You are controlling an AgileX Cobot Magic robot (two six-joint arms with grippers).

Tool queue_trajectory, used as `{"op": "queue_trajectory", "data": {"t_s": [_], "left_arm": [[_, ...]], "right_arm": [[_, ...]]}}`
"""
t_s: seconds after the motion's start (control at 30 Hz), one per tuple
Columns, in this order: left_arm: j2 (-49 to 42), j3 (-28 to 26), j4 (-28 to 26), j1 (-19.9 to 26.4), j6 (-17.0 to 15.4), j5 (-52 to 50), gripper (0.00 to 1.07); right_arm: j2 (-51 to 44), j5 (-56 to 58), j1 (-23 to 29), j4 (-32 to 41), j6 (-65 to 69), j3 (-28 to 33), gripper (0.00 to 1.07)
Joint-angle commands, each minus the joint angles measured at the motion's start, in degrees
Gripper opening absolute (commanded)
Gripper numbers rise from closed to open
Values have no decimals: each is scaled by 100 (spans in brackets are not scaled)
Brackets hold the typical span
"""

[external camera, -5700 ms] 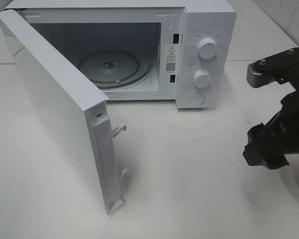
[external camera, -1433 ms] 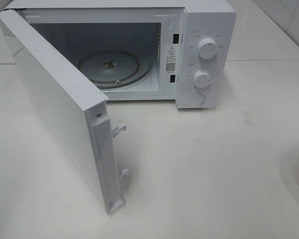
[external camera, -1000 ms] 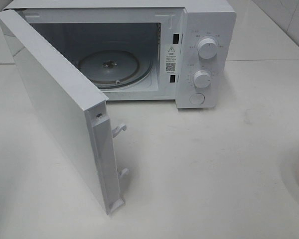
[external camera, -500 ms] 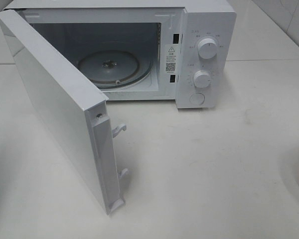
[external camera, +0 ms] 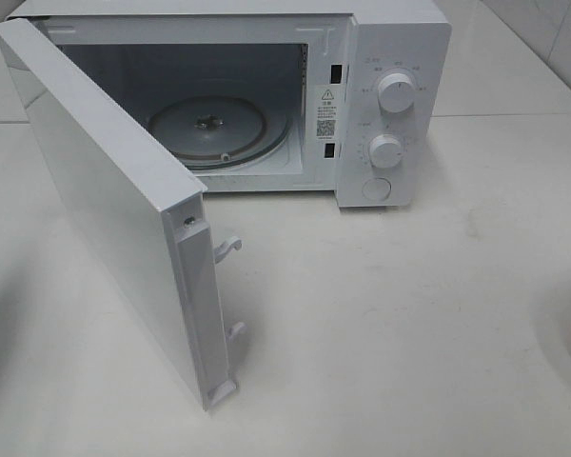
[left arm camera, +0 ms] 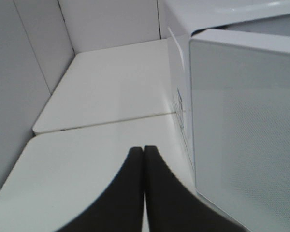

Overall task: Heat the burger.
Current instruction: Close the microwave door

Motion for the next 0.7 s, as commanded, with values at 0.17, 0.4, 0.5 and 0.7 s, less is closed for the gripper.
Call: {"op": "queue_trajectory", "data": {"t_s": [0.17, 0.4, 0.5, 0.7], "left_arm": [[848, -46, 859, -34, -665, -877, 0], [1392, -309, 1495, -34, -1243, -1375, 0], [1639, -390, 1822, -34, -1507, -1518, 0], [2097, -424, 2023, -218, -1811, -1942, 0]], "right_arm": [[-166, 6, -40, -6, -40, 6, 76], [-166, 6, -40, -6, -40, 6, 76], [-166, 6, -40, -6, -40, 6, 76], [-166, 6, -40, -6, -40, 6, 76]]}}
